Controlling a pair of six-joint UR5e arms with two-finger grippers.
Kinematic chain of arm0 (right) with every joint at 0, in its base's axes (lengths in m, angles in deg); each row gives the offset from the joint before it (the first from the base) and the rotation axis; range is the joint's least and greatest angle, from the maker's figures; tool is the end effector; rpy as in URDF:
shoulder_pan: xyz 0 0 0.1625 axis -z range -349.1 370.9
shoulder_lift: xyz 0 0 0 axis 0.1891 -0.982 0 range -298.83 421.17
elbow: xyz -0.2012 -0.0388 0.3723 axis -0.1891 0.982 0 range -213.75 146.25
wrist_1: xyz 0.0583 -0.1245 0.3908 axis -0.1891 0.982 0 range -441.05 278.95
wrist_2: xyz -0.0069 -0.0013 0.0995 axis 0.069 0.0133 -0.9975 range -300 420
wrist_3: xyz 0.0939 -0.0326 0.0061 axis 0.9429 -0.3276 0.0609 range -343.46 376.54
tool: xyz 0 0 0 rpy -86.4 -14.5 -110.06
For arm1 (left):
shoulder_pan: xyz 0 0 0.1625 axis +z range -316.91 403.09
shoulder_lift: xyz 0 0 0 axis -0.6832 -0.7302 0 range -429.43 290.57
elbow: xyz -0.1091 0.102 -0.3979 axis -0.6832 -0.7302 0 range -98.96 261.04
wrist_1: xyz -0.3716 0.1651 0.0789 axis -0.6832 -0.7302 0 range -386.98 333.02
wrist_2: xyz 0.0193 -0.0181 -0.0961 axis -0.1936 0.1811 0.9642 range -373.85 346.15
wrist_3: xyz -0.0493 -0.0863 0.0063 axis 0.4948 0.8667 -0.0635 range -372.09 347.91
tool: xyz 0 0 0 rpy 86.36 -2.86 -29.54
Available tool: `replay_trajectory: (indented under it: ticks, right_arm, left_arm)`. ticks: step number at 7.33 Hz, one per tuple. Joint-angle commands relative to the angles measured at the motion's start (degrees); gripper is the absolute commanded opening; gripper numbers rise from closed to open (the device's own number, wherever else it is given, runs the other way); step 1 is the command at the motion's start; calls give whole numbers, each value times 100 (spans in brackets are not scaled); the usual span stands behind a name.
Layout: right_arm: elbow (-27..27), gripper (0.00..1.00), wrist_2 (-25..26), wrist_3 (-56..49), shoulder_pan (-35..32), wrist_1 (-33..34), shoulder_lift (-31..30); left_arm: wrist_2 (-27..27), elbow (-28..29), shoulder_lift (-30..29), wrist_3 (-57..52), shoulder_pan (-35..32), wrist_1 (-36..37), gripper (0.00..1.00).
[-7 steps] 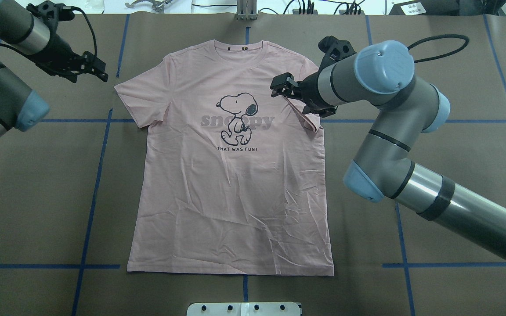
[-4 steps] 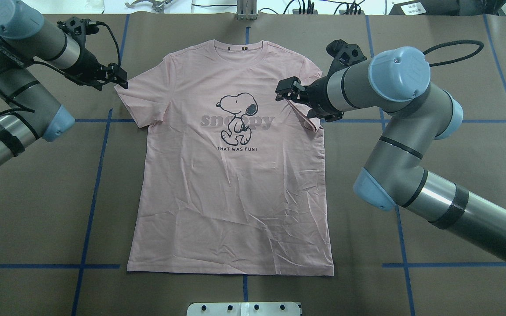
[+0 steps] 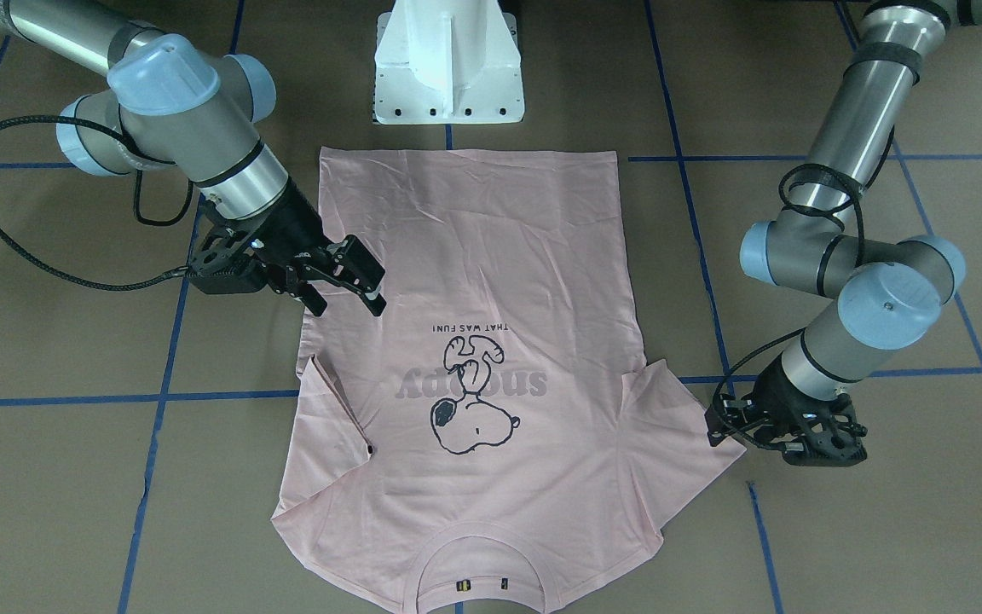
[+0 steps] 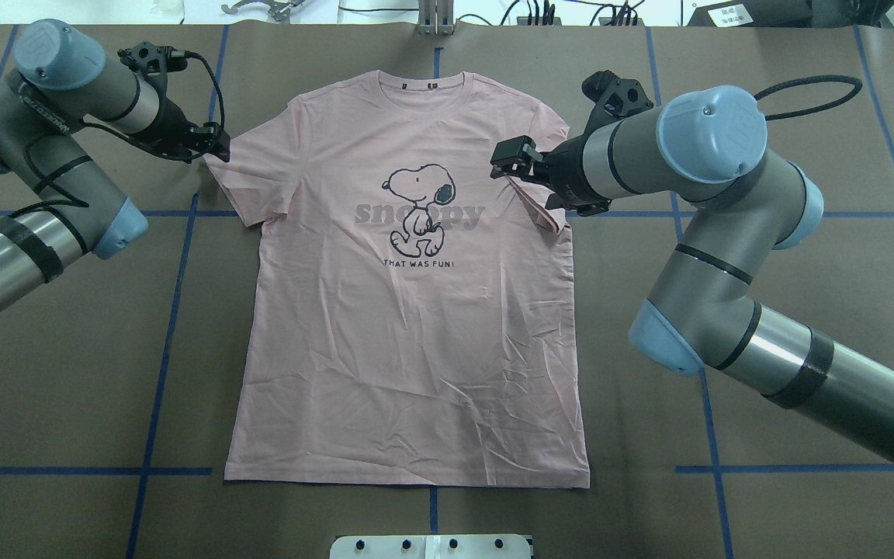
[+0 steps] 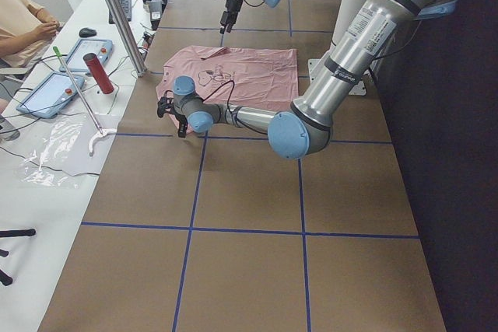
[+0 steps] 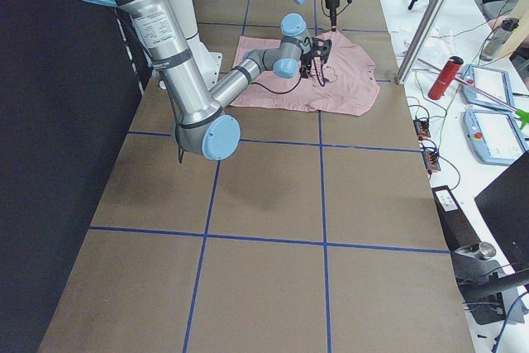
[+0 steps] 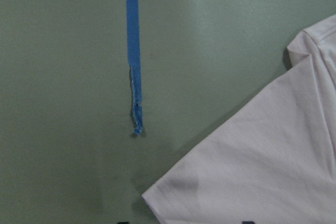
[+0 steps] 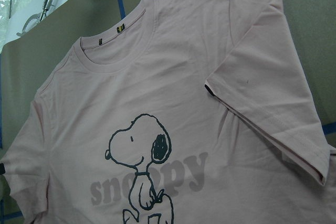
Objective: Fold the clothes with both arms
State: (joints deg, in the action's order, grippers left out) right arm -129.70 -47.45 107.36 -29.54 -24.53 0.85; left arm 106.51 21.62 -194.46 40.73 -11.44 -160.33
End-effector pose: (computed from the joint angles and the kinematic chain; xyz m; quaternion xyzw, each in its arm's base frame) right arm -0.4304 -0.5027 0.2439 0.0724 -0.5698 0.2062 0.7922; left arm 0.3765 -0.6718 0.4640 0.1139 0.4441 -0.0282 0.8883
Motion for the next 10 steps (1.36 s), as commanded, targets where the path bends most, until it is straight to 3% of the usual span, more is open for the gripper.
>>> replay_trajectory:
  ticks: [1, 2, 5, 8, 10]
  right_arm:
    - [6, 100, 5, -3, 1, 0, -6]
    - [-3, 100, 13, -3, 1, 0, -6]
    - [-3, 100, 13, 6, 1, 0, -6]
    - [-38, 100, 66, -3, 1, 0, -6]
    - [-30, 100, 49, -12, 1, 0, -15]
  left_arm:
    - [-12, 35, -21, 0, 4, -8, 31]
    - [-12, 35, -12, 0, 4, -7, 2]
    - [-3, -9, -178, 70, -5, -16, 0]
    - [-21, -632, -301, 1198, 126, 115, 0]
    - [-815, -398, -967, 1529, 818, 570, 0]
